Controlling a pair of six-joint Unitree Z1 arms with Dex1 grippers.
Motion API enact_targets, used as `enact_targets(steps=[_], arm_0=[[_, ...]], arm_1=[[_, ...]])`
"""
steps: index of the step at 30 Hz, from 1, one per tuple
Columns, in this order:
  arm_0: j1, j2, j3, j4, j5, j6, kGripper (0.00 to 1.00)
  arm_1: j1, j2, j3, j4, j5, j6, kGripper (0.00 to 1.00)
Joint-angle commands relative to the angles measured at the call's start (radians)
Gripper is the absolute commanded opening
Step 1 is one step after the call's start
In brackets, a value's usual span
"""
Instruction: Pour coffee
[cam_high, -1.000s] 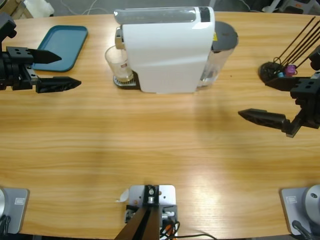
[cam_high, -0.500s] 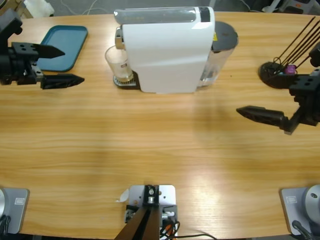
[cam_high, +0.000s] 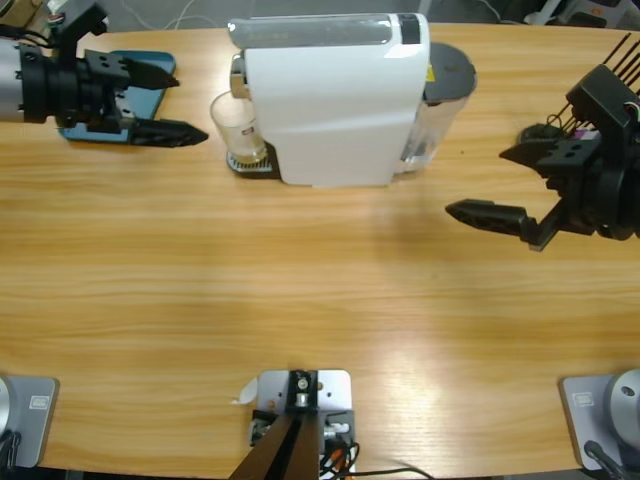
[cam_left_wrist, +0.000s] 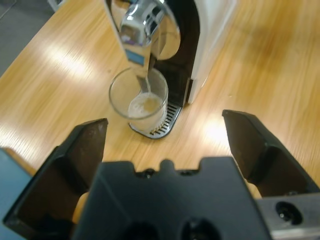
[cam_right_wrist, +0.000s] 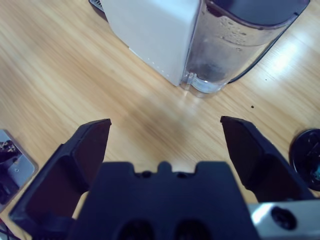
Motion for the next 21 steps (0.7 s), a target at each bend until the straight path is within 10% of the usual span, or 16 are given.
enact_targets(steps=[1, 21], arm_0=[[0.011, 0.147, -0.071, -0.017, -0.034, 0.030, 1.000], [0.011, 0.382, -0.212, -0.018, -0.065, 0.159, 1.000]], arm_1=[[0.004, 0.041, 0.015, -0.021, 0.001, 0.001, 0.996], [-0.070, 0.089, -0.002, -0.018, 0.046, 0.000, 0.996]])
